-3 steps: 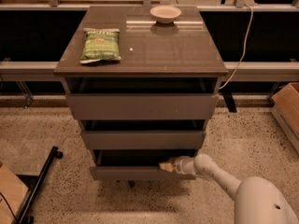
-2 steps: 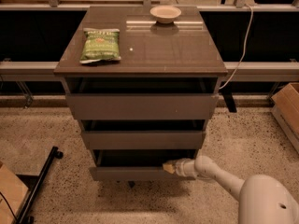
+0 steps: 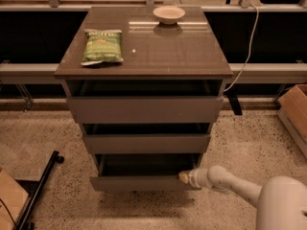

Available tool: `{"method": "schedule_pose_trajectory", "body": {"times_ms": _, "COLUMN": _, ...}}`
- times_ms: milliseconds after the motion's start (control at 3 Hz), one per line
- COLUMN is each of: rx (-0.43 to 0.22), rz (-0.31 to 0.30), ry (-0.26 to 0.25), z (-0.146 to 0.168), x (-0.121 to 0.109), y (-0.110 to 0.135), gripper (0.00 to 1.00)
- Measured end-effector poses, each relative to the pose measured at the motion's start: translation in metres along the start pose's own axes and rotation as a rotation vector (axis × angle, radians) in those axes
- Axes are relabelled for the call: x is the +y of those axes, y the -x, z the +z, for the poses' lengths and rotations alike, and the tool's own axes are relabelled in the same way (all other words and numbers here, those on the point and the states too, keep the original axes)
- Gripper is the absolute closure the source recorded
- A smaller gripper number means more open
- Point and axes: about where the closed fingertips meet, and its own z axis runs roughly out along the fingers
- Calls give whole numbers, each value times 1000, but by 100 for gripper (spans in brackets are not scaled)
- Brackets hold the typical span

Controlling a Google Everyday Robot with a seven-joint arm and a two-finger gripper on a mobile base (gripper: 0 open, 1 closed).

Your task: Open bottom drawer

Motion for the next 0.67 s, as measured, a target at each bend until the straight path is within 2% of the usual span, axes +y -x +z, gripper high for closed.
{"method": "schedule_pose_trajectory", "body": {"times_ms": 333, "rx": -3, "rz": 115, "ry": -161, "z": -63, "x": -38, "y": -12, "gripper": 100}}
{"method": "schedule_pose_trajectory", "body": {"times_ms": 667, "rx": -1, "rz": 128, "ry": -187, "z": -69, "x": -31, "y": -28, "gripper": 81}}
